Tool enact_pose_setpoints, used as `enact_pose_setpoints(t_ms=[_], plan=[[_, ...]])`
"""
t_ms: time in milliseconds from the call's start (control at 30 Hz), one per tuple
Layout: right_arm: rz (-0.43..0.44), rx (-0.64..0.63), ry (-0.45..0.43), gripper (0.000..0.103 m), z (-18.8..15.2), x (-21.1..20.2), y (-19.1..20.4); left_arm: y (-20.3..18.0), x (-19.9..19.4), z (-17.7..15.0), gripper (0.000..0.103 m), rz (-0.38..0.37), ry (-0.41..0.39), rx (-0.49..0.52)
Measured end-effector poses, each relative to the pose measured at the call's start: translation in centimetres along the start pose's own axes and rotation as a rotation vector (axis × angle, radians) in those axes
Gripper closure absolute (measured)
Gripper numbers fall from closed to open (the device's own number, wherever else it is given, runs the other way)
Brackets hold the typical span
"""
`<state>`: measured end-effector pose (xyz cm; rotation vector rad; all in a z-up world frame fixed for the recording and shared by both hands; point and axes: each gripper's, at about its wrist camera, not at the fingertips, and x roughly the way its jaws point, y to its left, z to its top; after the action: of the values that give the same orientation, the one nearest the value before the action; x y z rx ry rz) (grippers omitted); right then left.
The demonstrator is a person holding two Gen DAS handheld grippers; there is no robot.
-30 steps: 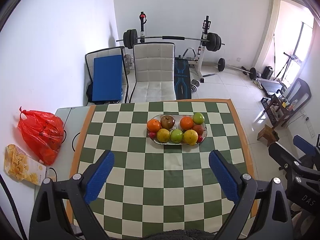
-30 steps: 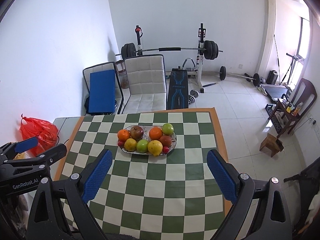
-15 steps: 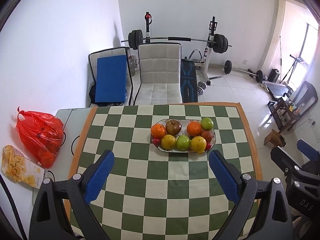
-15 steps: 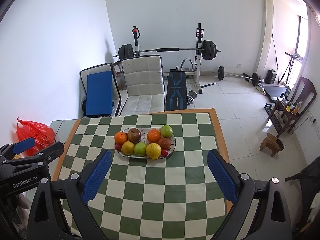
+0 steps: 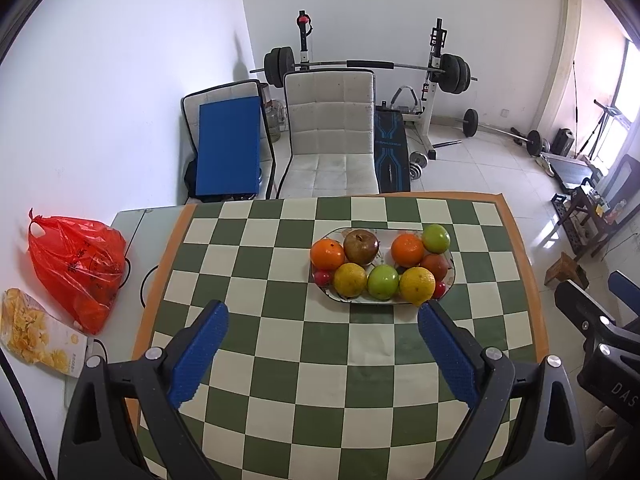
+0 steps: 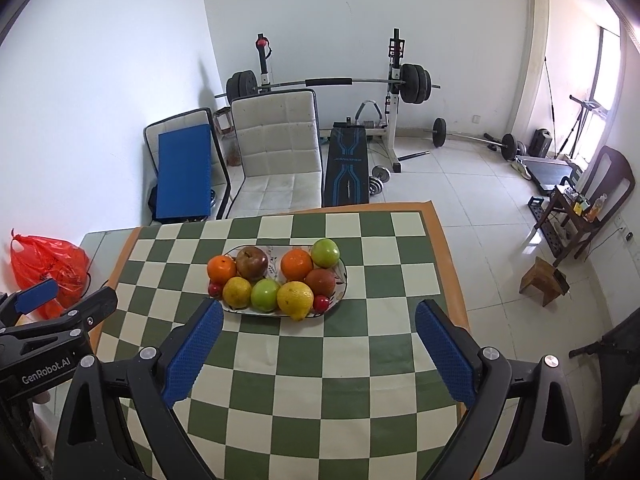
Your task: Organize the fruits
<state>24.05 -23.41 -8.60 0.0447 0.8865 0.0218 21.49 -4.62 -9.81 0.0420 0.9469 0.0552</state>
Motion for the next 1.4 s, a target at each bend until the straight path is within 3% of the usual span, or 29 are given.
enact_pose_setpoints(t_ms=[433,1400], plan=[[-0.016,-0.003,0.009,0.004,-0.1,1.6,-0.5,-0.4,0.1,-0.1,0.006,-0.006,-0.029,0.003],[-0.013,0.001,-0.002,0.004,-0.3,0.0,-0.3,-0.6,-1.1,-0.3,0.006,-0.017,-0.046,0.001]])
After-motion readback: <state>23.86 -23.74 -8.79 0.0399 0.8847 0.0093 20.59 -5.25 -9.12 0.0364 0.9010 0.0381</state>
